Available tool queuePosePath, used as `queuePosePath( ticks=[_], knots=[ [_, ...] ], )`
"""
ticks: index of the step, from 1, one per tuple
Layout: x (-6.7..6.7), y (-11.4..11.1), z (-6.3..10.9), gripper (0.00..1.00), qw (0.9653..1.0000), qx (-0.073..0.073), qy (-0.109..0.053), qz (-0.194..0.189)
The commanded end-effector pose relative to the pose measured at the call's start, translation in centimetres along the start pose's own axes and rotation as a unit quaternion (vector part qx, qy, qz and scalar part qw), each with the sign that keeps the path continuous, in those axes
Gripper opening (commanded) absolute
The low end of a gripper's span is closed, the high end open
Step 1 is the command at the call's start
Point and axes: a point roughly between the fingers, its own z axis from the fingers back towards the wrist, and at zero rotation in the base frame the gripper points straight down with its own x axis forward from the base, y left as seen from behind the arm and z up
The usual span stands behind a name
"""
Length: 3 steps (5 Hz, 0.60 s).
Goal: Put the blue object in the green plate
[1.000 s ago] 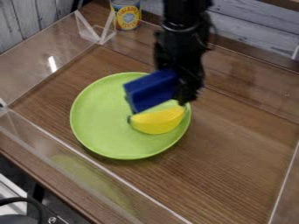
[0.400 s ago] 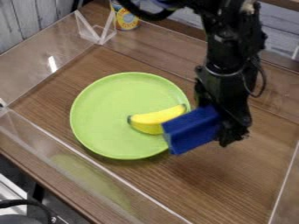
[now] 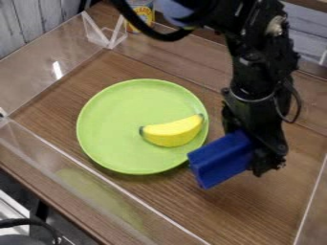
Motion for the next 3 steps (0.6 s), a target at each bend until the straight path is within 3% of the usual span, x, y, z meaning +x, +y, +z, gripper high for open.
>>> queuePosePath(
  ticks=[1,3],
  knots=[
    [0.6,-0.44,1.54,0.0,0.9995,-0.001,-0.031,-0.002],
    [0.33,-1.0,0.99,0.0,0.9992,-0.008,-0.04,0.005]
  ],
)
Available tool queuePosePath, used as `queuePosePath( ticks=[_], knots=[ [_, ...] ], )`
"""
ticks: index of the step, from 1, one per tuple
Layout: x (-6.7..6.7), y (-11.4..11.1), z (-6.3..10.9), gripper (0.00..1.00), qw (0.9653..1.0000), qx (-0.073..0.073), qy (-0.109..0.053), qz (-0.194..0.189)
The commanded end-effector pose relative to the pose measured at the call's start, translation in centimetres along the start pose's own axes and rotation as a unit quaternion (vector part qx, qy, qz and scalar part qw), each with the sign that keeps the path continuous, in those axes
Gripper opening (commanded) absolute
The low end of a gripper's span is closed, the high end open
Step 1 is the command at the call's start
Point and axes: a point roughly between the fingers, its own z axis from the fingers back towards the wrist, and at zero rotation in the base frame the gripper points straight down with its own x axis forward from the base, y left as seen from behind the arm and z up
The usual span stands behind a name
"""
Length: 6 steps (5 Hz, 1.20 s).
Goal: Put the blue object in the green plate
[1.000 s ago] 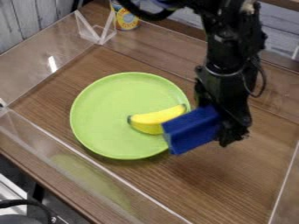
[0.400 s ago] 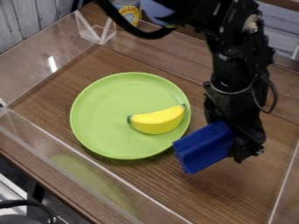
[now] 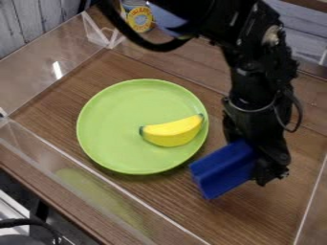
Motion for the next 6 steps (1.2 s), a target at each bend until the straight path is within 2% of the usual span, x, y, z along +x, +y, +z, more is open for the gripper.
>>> queuePosePath(
  ticks=[1,6],
  knots=[
    [0.56,-0.43,0.87,0.0,0.9996,0.002,-0.029,-0.003],
    [0.07,-1.25,0.73,0.0,0.9991,-0.009,-0.032,0.025]
  ],
)
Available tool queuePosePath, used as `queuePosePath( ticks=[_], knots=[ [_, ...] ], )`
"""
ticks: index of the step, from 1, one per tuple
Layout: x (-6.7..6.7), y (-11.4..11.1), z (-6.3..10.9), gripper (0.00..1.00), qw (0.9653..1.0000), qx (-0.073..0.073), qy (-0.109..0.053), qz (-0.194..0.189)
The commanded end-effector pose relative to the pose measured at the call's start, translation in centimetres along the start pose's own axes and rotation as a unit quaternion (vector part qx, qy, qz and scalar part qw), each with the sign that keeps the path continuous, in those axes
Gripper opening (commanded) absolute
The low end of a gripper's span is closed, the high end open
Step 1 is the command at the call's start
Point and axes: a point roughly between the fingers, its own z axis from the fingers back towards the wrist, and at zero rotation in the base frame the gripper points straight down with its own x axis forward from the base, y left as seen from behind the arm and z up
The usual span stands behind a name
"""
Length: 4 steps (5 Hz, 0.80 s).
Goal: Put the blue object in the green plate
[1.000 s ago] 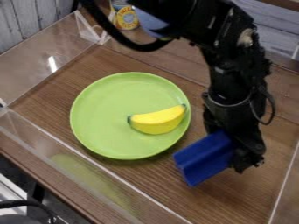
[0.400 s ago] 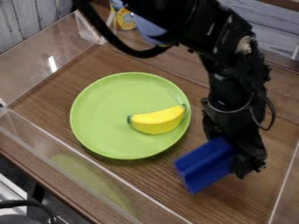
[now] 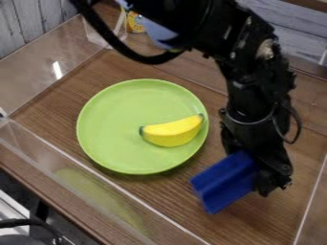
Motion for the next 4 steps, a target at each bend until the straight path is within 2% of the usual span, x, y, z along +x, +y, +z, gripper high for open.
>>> queuePosePath(
  ticks=[1,4],
  knots=[
    [0.65,-0.48,1.14,0.0,0.9997,0.0,-0.024,0.0],
    [0.36,-0.62,1.3,0.0,0.9997,-0.002,-0.018,0.014]
  ],
)
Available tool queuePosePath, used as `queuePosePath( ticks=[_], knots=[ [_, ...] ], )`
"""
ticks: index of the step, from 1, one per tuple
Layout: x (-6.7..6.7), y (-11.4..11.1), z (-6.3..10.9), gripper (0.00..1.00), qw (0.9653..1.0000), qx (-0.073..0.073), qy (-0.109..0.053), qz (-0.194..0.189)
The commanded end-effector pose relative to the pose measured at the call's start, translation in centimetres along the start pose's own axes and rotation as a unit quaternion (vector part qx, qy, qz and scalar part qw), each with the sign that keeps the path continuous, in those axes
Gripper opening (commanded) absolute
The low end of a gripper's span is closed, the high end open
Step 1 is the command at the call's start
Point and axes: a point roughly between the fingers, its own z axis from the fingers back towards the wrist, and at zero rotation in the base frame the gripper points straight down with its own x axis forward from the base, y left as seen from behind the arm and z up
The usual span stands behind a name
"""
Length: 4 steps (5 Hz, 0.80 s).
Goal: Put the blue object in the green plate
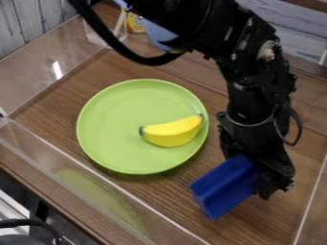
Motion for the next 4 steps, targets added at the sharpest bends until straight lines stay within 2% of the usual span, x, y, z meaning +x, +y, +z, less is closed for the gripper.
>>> queuePosePath(
  ticks=[1,2,3,4],
  knots=[
    [0.6,-0.2,2.1,0.0,0.9997,0.004,-0.022,-0.011],
    [0.5,0.1,3.2,0.0,0.9997,0.008,-0.016,-0.017],
    [0.4,0.7,5.3,0.0,0.9995,0.019,-0.011,-0.023],
    [0.4,2.5,8.4,0.0,0.9991,0.04,-0.007,-0.014]
  ],
)
